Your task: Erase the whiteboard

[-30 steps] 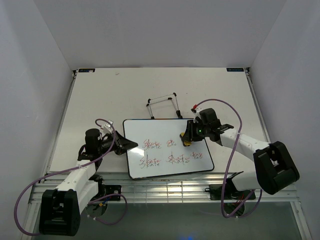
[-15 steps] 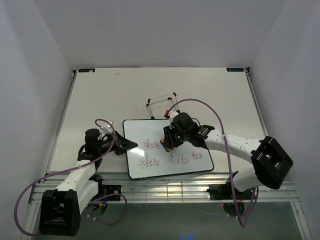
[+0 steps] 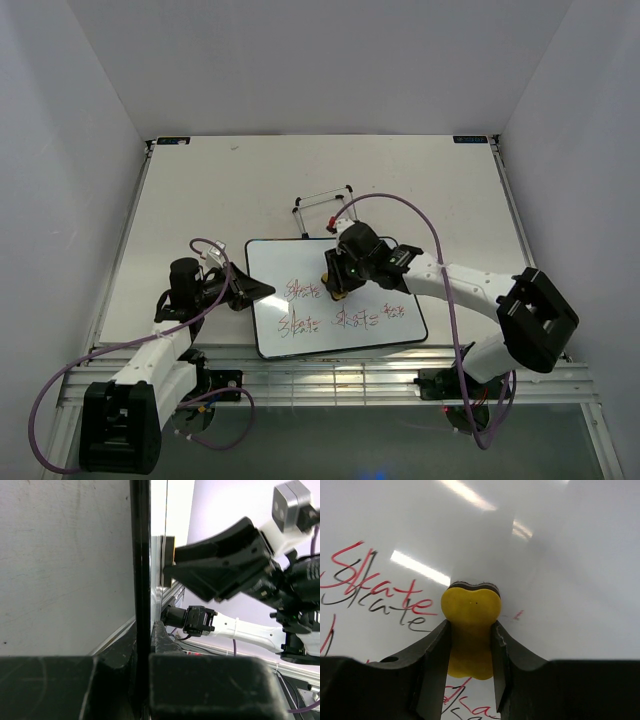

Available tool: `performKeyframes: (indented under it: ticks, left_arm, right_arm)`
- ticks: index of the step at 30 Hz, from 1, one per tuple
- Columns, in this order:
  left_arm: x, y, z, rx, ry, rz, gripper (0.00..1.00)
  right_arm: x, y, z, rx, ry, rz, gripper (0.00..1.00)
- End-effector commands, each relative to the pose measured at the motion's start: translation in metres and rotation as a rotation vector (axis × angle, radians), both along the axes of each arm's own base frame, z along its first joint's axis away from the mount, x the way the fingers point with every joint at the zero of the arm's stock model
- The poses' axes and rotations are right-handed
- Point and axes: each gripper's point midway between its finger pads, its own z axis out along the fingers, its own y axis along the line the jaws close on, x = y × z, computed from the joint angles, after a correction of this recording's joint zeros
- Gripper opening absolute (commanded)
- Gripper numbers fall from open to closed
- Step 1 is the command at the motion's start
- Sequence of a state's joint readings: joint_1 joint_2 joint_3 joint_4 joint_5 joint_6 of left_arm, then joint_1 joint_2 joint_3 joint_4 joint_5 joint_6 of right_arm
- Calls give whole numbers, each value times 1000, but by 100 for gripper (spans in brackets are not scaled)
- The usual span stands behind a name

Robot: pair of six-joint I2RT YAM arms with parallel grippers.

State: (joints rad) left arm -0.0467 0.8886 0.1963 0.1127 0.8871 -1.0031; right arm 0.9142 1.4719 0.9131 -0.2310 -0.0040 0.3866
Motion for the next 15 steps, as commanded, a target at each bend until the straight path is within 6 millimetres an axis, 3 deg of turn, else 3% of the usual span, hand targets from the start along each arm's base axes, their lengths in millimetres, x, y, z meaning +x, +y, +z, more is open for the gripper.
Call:
performKeyframes:
  ticks: [1,8,12,15]
  left_arm:
    - [34,18,10,111,-141,132,0]
    - [33,17,8,111,-133,125,0]
    - [33,17,7,117,-141,120,0]
    - [34,17,6,121,-139,118,0]
  right_arm:
    - [-3,-83,-59,-277,102,-146,20]
    - [5,-107,-54,-252,101,-175,20]
    - [5,-90,-46,-189,112,-138,20]
    - [-3,-60,-32,-121,106,-78,19]
